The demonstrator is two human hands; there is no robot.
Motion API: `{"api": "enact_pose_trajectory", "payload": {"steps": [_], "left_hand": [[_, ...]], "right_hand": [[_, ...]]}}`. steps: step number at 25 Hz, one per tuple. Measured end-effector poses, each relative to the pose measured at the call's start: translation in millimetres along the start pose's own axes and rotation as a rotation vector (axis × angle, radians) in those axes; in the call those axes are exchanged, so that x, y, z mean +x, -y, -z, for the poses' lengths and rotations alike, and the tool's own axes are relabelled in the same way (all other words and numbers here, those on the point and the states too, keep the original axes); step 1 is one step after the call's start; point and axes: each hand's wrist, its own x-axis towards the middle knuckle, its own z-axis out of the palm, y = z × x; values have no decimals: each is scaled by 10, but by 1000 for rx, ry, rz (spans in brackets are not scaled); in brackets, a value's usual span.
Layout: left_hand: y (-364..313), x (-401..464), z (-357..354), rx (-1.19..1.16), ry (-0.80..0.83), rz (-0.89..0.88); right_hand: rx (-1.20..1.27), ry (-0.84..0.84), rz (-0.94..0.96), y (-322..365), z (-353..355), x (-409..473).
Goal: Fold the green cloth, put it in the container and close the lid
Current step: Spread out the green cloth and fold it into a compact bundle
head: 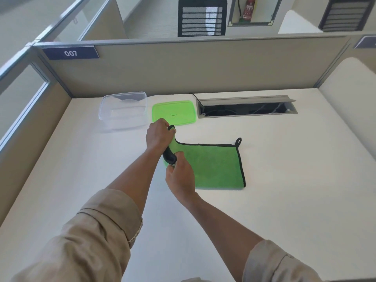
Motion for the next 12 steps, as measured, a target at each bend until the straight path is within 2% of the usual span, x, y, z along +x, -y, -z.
{"api": "enact_pose_trajectory", "payload": {"steps": [7,12], "left_hand": [[-770,-301,-331,-101,19,-129],[-1146,-511,-739,-101,75,-197]], "right_hand": [[182,-208,-104,-321,531,-37],[273,-295,-260,-692,879,-53]]}}
